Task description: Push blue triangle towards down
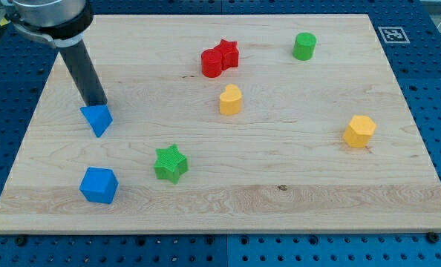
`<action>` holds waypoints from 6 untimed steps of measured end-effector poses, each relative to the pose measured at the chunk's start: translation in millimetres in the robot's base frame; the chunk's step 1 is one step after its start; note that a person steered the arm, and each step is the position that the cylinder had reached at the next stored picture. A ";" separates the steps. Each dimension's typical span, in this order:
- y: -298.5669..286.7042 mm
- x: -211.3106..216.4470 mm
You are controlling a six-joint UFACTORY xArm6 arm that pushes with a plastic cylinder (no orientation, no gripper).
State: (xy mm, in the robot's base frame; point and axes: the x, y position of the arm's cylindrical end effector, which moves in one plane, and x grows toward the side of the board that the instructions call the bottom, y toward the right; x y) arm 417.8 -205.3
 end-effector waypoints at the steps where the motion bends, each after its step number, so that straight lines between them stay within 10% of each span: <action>1: -9.5 -4.4; 6: 7.7 39.3</action>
